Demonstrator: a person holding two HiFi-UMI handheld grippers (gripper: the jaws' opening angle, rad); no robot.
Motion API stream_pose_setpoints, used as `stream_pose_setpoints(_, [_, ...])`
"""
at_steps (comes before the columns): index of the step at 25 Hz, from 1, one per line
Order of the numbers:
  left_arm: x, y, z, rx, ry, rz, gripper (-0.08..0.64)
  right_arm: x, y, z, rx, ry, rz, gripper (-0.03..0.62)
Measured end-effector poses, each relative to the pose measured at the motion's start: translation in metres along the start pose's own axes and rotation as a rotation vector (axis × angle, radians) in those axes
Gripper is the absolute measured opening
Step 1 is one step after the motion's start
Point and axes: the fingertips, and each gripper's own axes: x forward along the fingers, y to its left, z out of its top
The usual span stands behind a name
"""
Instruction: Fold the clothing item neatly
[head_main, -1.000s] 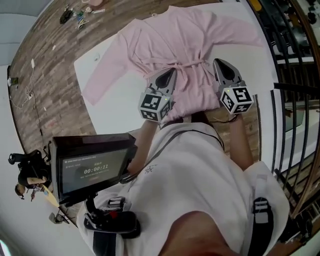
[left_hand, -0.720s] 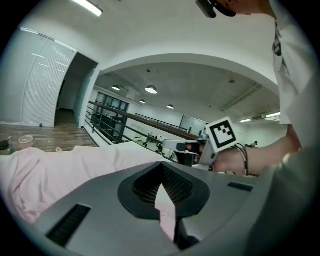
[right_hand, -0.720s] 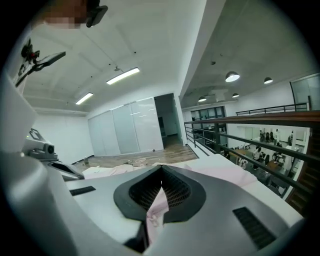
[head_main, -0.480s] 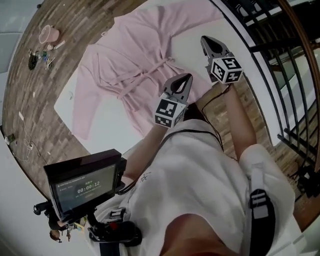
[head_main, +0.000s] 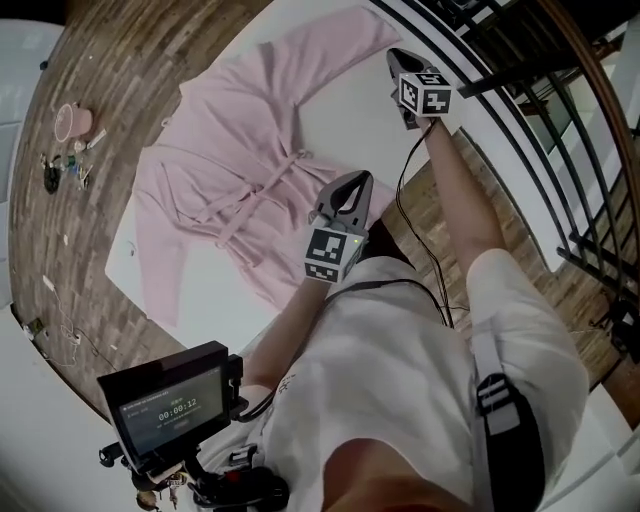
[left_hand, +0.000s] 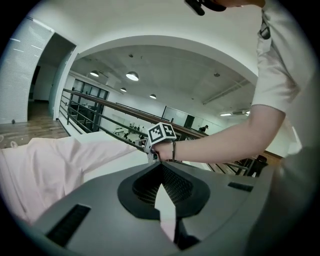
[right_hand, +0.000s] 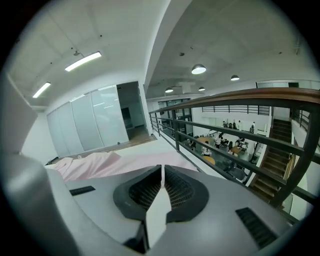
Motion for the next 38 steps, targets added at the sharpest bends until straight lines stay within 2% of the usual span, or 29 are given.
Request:
stream_pose_setpoints(2, [0.004, 0.003, 0.002, -0.002, -0.001, 0.011, 0.003, 0.014, -0.020, -0.003, -0.005, 0.035, -0.033, 0.010])
stream_pose_setpoints(5, [0.010, 0.007, 0.004, 0.007, 0.011, 0.030, 0.003, 0.031, -0.047, -0.010, -0.007, 0.094, -0.078, 0.076])
stream_pose_setpoints(7, [0.015, 0.008, 0.004, 0.012, 0.018, 0.038, 0.003, 0.038, -0.058, -0.013, -0.008, 0.132, -0.089, 0.098])
stream_pose_setpoints(15, [0.030, 0.005, 0.010, 0.008, 0.038, 0.037, 0.003, 0.061, -0.076, -0.018, -0.014, 0.241, -0.116, 0.112])
stream_pose_setpoints(20, [0.031, 0.003, 0.016, 0.002, 0.036, 0.045, 0.003, 0.064, -0.086, -0.023, 0.024, 0.316, -0.140, 0.114])
stream_pose_setpoints(24, [0.021, 0.000, 0.020, -0.005, 0.033, 0.061, 0.003, 0.058, -0.088, -0.021, 0.048, 0.338, -0.160, 0.110])
stream_pose_setpoints(27, [0.018, 0.010, 0.014, -0.003, 0.034, 0.074, 0.003, 0.064, -0.085, -0.026, 0.016, 0.347, -0.153, 0.064])
stream_pose_setpoints(30, [0.021, 0.020, 0.007, -0.002, 0.033, 0.084, 0.003, 0.074, -0.082, -0.029, -0.031, 0.325, -0.143, 0.049])
stream_pose_setpoints(35, [0.005, 0.016, 0.011, 0.001, 0.023, 0.097, 0.003, 0.059, -0.047, 0.019, -0.091, 0.145, -0.067, 0.048])
stream_pose_setpoints(38, [-0.003, 0.022, 0.007, -0.008, 0.017, 0.105, 0.003, 0.058, -0.020, 0.039, -0.138, 0.073, -0.021, 0.049])
